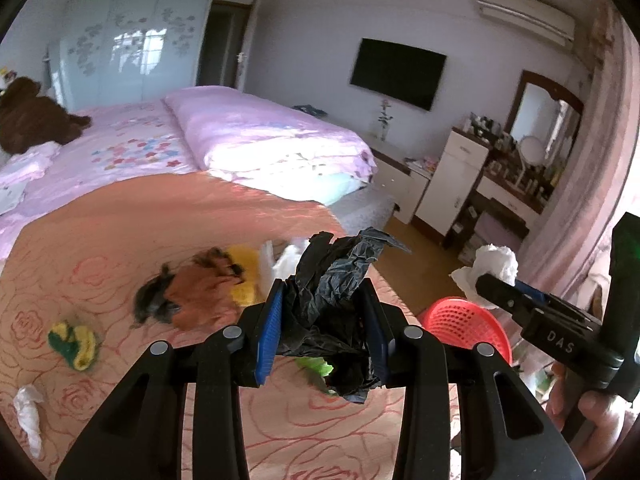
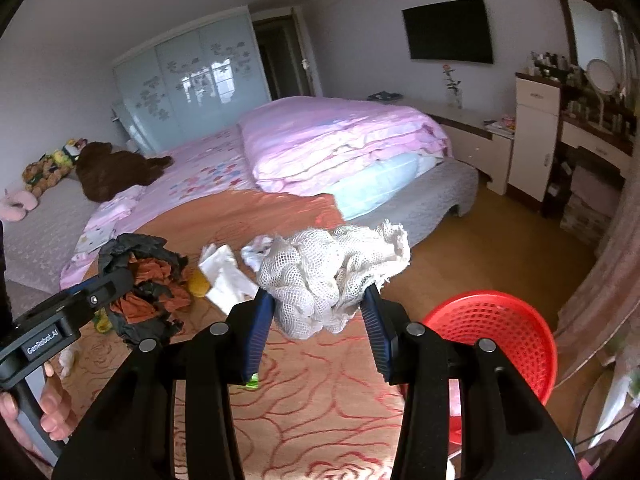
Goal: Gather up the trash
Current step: 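Carry the black bag and white mesh cloth with both grippers over the red basket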
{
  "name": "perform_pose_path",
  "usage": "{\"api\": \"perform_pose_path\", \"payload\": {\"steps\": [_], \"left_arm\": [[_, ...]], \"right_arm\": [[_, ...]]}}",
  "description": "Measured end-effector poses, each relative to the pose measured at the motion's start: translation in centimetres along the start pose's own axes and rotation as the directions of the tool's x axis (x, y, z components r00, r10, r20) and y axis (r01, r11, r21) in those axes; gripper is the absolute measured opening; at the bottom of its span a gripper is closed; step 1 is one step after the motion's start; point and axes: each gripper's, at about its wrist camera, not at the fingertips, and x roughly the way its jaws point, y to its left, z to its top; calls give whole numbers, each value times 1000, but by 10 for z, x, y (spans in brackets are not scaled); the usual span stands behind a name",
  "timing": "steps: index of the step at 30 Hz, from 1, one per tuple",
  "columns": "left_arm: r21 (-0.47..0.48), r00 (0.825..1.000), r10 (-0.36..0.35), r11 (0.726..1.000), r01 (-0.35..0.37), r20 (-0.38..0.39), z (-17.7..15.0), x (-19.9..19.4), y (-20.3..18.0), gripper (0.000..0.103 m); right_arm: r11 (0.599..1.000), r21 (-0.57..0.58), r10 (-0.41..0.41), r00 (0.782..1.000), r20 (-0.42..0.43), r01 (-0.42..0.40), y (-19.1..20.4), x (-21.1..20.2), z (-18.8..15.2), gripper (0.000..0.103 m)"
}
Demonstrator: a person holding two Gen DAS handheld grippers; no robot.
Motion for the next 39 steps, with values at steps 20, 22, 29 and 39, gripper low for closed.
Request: {"api": "perform_pose_path", "payload": {"steps": [20,22,29,39], "left_arm": [[138,977,-175,972,190,-119,7,60,-102,36],[145,973,-190,967,209,-132,7,66,-112,36],[176,953,-234,947,268,-190,-1,89,-139,36],[241,932,-244,920,310,-269,-23,120,-185,36]], "right_arm": [[979,90,-185,982,26,182,-90,-34,-4,42],[974,98,-205,978,24,202,-100,-37,-6,42],[960,126,-251,968,0,249,-127,-42,-17,42],[943,179,-278,960,-35,280,-156,-38,-33,43]]}}
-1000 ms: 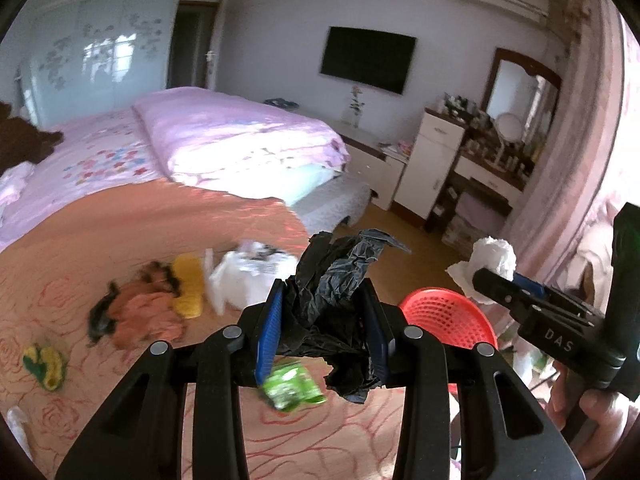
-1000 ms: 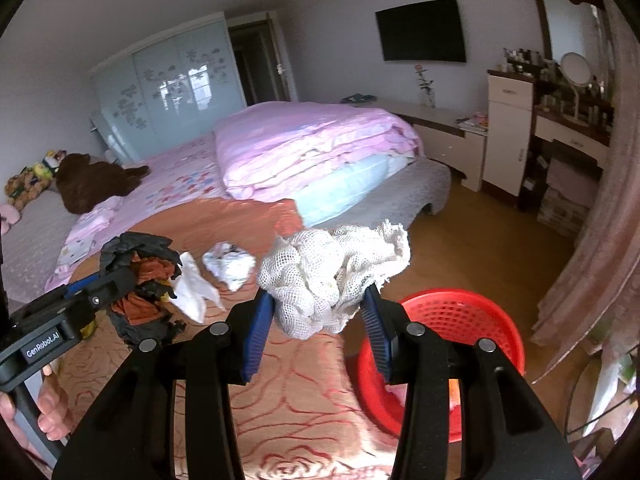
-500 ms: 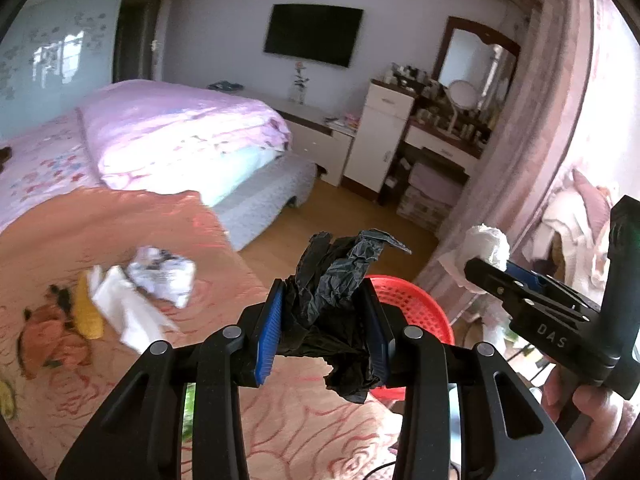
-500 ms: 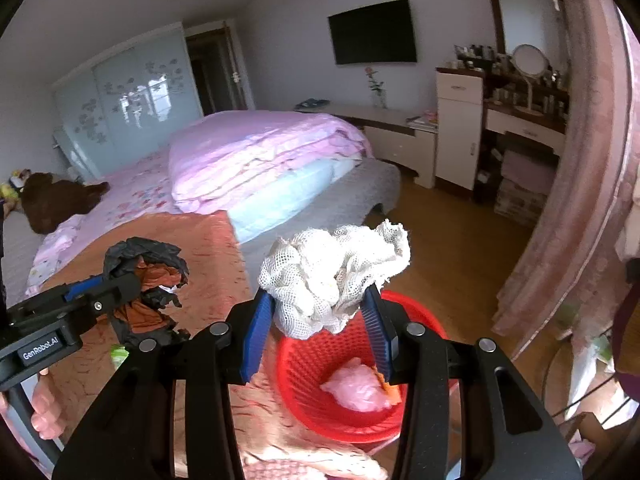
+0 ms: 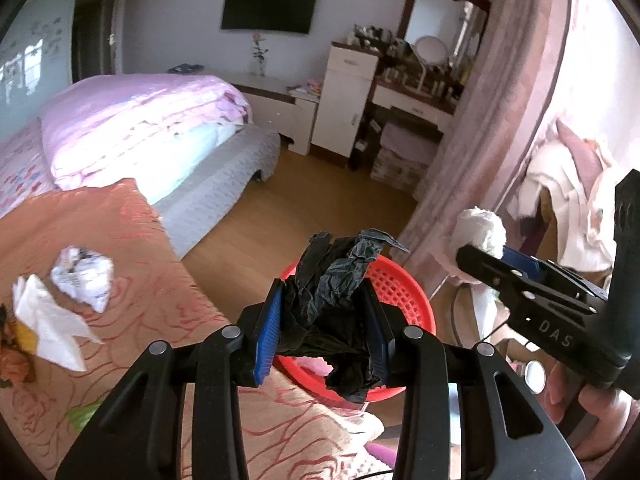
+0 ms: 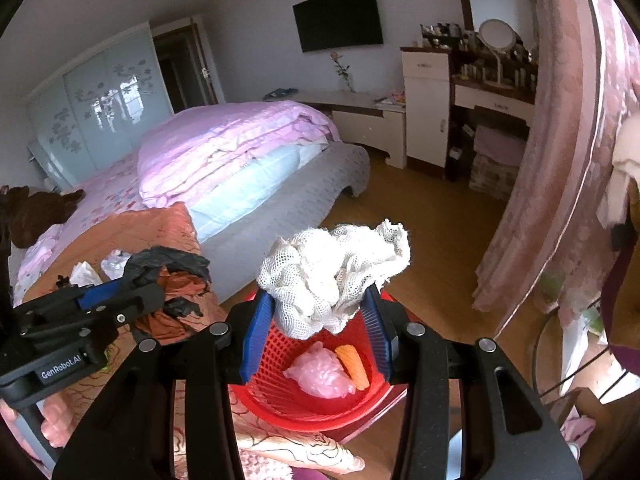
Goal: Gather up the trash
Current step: 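Carry the black bag and white mesh cloth with both grippers over the red basket, then open both grippers to drop the black bag and mesh cloth into the basket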
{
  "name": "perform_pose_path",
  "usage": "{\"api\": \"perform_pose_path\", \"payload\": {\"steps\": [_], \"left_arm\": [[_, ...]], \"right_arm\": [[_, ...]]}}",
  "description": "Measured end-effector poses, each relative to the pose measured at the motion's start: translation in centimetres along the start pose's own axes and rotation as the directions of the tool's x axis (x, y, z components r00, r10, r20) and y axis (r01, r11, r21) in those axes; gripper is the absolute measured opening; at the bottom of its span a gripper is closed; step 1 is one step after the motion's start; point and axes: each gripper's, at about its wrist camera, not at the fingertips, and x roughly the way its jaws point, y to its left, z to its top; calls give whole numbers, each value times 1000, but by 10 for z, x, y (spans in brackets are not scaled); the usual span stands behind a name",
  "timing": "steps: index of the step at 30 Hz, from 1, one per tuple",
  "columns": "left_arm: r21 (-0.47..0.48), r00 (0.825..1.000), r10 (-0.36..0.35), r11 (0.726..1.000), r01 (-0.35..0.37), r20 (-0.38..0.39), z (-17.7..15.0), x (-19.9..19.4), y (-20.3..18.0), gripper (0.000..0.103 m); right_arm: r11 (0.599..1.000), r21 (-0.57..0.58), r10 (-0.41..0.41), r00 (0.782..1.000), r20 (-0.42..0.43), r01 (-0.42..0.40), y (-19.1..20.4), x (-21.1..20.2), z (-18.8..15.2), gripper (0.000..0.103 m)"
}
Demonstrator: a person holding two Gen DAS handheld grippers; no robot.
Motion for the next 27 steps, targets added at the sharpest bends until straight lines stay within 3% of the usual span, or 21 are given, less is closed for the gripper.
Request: {"api": "perform_pose_path", "payload": {"steps": [12,15,17,24,27], "left_arm": [[71,994,-20,997,27,-107,-12,52,-23,39],[64,991,-22,997,30,-136,-16,60,-19,47],[60,990,-21,998,29,-140,-18,62,-17,60],[59,992,5,998,2,-128,-21,57,-11,67],[50,992,13,999,-6,-125,-21,54,-8,67]], "right_arm": [[997,79,15,993,-117,-6,-24,38,-16,43],[996,89,25,989,-144,-13,-26,46,-21,43],[996,91,28,987,-157,-13,-25,50,-23,45],[994,108,21,985,-169,-2,-28,54,-27,59],[994,109,19,986,-167,0,-29,54,-26,60]]}}
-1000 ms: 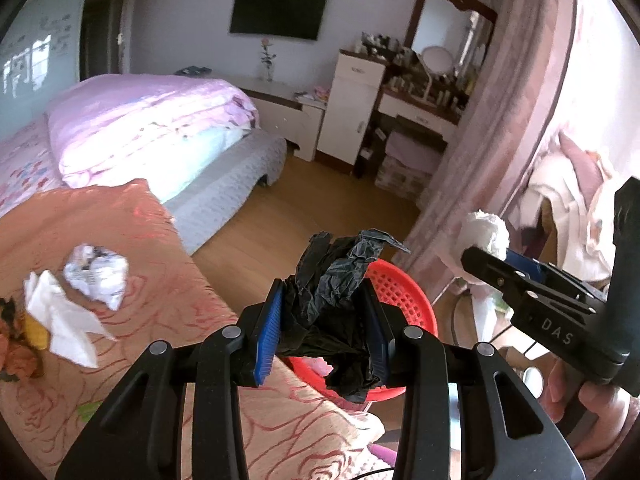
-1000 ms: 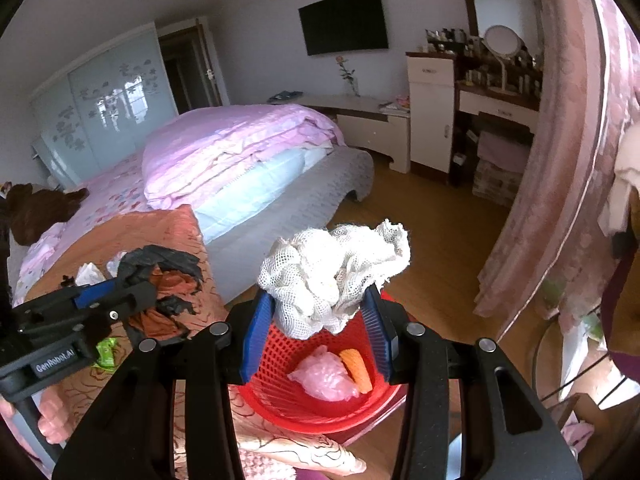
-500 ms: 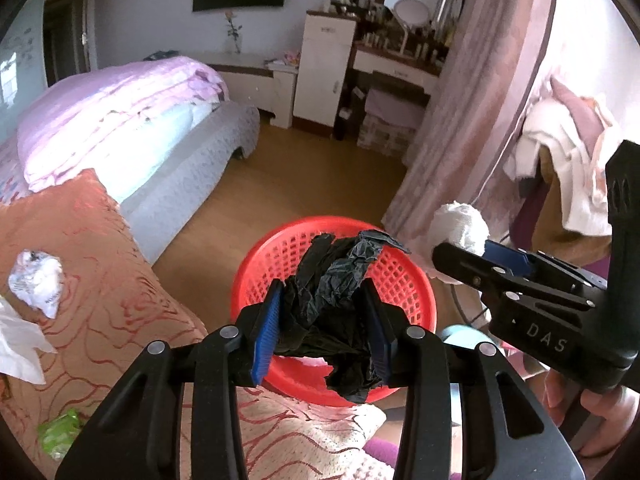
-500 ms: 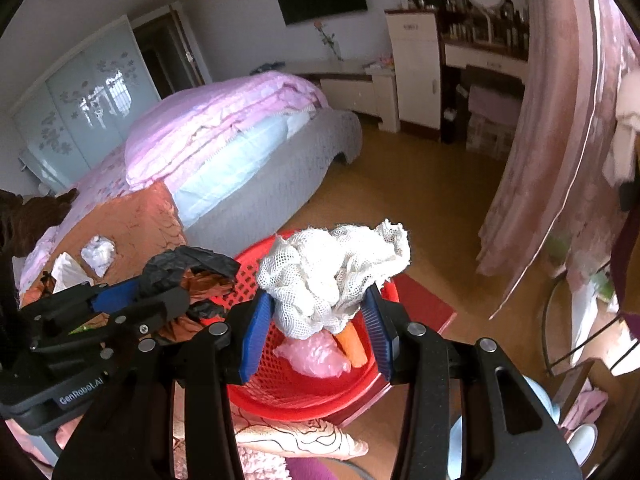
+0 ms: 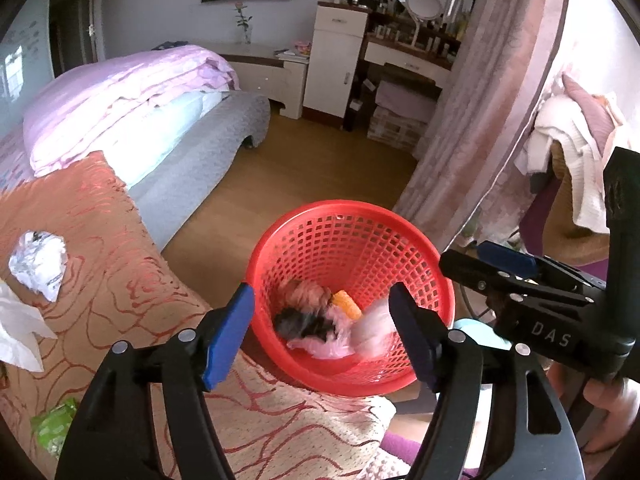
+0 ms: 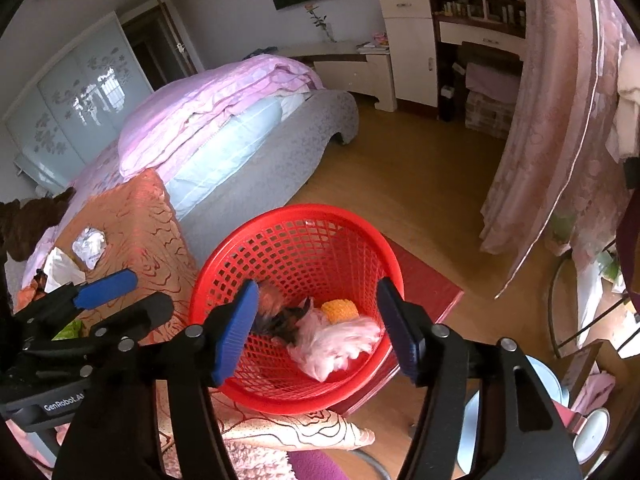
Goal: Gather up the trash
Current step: 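Open both grippers to drop the black bag and mesh cloth into the basket, then move both grippers back from the basket toward the bed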
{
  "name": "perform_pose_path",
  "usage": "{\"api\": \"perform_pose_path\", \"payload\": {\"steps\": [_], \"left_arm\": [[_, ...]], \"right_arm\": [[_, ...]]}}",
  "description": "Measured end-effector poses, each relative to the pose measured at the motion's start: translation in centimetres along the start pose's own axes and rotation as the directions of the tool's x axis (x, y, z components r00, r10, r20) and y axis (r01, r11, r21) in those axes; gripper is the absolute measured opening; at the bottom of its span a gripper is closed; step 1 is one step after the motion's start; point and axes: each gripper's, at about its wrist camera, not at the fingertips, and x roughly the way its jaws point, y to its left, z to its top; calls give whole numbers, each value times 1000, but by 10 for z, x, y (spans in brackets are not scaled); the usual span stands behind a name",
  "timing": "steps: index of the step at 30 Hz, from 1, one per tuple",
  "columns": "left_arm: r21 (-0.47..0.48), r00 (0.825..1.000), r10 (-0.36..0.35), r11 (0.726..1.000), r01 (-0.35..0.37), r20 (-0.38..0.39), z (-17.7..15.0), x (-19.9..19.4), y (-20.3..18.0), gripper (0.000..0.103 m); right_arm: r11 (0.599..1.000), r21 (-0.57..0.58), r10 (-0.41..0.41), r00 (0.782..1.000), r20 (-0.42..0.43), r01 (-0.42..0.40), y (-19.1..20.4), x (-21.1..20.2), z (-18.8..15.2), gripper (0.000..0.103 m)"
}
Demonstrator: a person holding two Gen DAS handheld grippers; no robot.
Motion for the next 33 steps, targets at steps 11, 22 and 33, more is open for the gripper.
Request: {"api": "perform_pose_path", "payload": {"steps": [11,22,33], "left_arm": [[-69,999,42,997,-40,29,-10,-27,24,68],[-158,984,156,977,-141,83,-24,-78,68,68],[-343,963,253,916,-205,98,-46,-133,139,68]], "right_arm": [[1000,-29,3,1000,11,-3,6,-4,-2,60],[995,-96,39,999,19,-37,34,-11,-10,62],[988,-143,62,998,12,-60,58,-14,-16,62]]}}
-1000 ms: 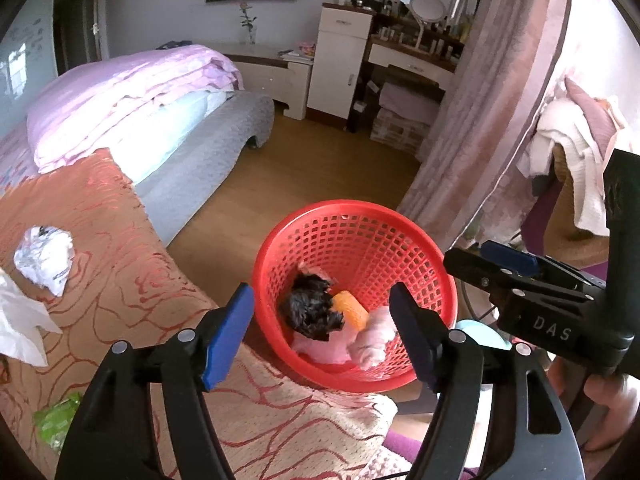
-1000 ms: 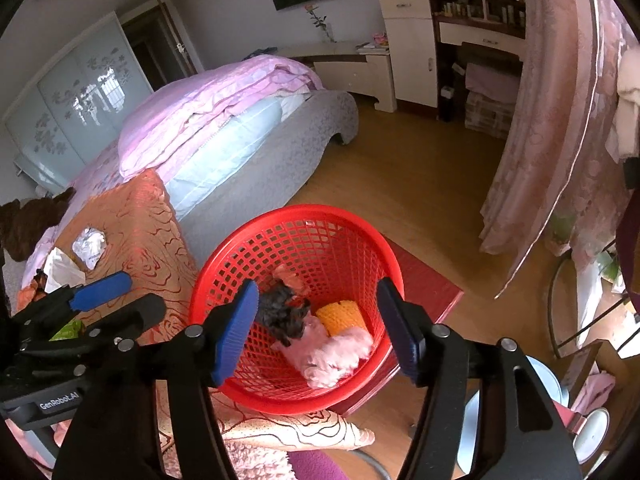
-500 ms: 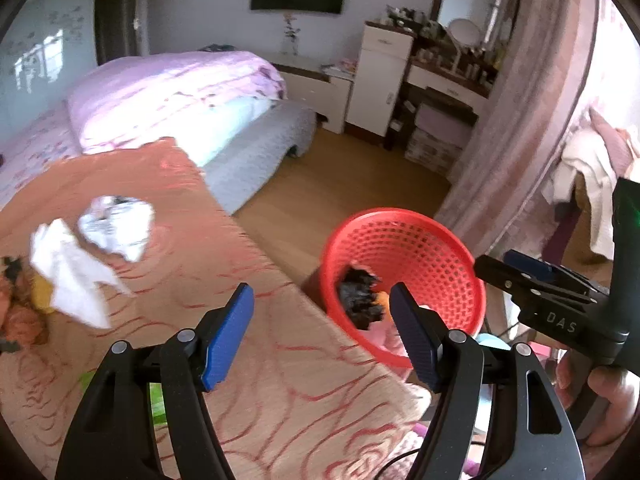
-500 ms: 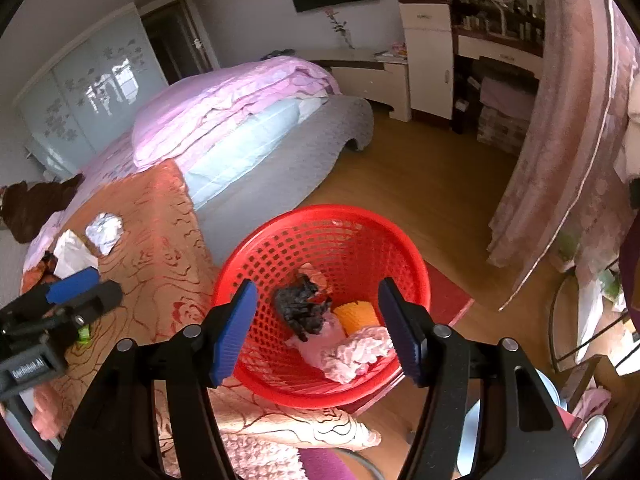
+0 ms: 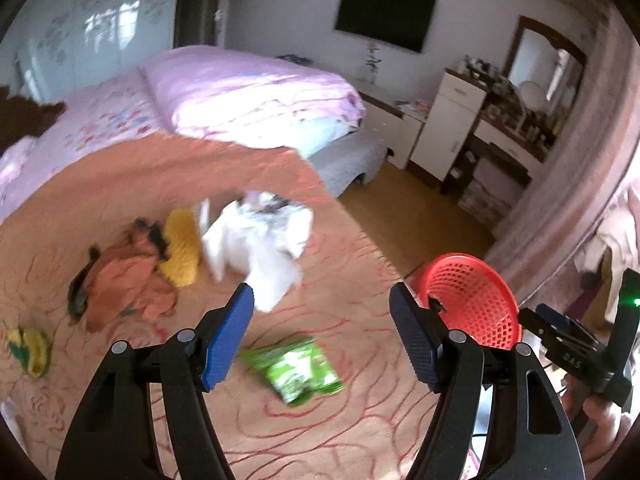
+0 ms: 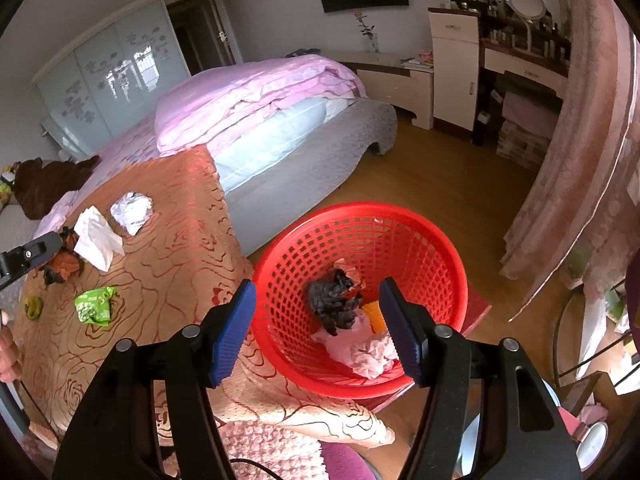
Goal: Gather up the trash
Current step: 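Move both grippers back from the basket toward the bed, then lower the left gripper onto the green snack bag and close on it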
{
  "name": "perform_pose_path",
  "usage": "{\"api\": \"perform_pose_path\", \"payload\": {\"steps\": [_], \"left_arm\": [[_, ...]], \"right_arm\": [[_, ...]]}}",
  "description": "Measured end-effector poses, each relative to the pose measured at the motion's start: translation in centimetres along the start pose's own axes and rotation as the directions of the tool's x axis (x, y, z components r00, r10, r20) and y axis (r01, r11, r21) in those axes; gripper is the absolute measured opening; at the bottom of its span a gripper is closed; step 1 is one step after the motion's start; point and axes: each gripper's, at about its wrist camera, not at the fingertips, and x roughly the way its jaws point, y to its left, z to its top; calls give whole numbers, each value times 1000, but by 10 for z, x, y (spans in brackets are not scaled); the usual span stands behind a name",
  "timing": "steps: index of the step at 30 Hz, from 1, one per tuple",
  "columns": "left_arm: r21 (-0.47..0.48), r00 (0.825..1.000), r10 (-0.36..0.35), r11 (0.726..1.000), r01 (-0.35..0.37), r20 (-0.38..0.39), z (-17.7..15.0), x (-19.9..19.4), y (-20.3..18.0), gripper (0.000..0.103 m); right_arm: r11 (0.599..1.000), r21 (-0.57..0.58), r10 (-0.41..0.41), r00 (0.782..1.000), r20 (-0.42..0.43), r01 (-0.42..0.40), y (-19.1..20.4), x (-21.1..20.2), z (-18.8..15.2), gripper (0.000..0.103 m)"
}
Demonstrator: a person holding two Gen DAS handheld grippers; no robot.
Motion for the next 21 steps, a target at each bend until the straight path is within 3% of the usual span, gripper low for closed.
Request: {"api": "perform_pose_path", "payload": {"steps": [8,16,21], "left_arm": [[-51,993,-11,999,5,-114,-29,30,10,68],[-51,987,16,998,-24,-162,-46,50,14,67],[-54,989,26,998,-34,-146,-45,49,19,53]], "right_arm": [[1000,-5,3,1000,-2,-3,2,0,-1,62],[1000,-9,6,1000,-9,-6,5,2,-5,62],[1000,-19,8,1000,-21,-9,9,6,-10,62]]}}
